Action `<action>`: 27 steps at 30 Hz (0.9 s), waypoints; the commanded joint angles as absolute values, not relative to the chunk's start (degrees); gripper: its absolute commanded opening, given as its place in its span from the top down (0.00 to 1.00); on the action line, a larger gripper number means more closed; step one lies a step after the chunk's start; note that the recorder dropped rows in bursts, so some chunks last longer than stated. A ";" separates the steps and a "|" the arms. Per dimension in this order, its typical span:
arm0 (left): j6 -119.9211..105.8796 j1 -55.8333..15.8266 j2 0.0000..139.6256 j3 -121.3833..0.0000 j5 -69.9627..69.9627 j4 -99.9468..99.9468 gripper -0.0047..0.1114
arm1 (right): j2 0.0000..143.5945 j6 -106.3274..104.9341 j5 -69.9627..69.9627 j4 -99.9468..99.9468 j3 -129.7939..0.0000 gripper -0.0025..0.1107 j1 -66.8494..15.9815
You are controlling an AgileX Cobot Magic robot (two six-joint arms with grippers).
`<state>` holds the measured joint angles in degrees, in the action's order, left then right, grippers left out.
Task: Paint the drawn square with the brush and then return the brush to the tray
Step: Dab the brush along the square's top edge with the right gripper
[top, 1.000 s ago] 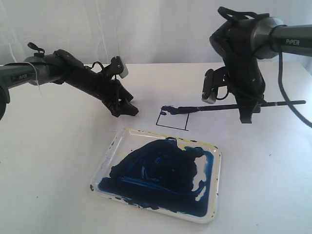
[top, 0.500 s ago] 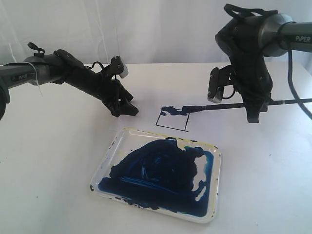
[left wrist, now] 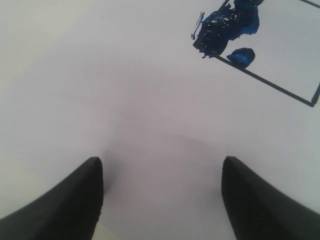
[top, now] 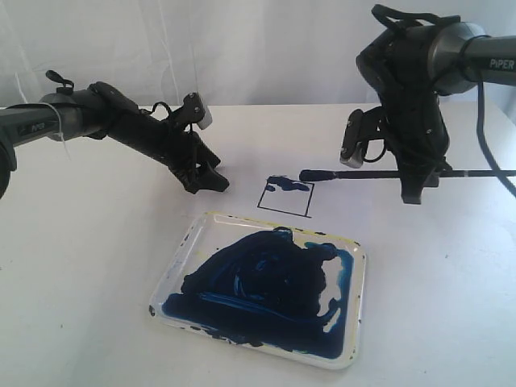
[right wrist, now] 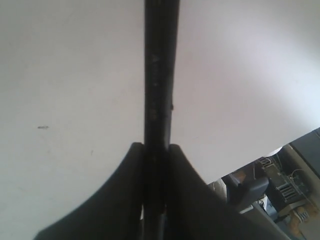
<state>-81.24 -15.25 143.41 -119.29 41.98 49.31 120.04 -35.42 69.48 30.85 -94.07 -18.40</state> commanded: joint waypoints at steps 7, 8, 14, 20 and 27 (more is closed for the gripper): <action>-80.97 -15.44 143.55 -119.36 42.58 49.25 0.36 | 119.57 -40.53 66.92 23.59 -93.70 0.98 -18.14; -80.97 -15.44 143.55 -119.36 42.58 49.25 0.36 | 119.57 -41.16 66.92 23.07 -93.70 0.98 -18.14; -80.97 -15.44 143.55 -119.36 42.58 49.25 0.36 | 119.57 -41.30 69.34 23.29 -93.70 0.98 -18.14; -80.97 -15.44 143.55 -119.36 42.98 49.25 0.36 | 119.97 -40.50 69.34 23.59 -93.28 0.98 -18.14; -80.97 -15.44 143.55 -119.36 42.98 49.25 0.36 | 121.36 -35.44 68.13 26.26 -93.28 0.98 -18.14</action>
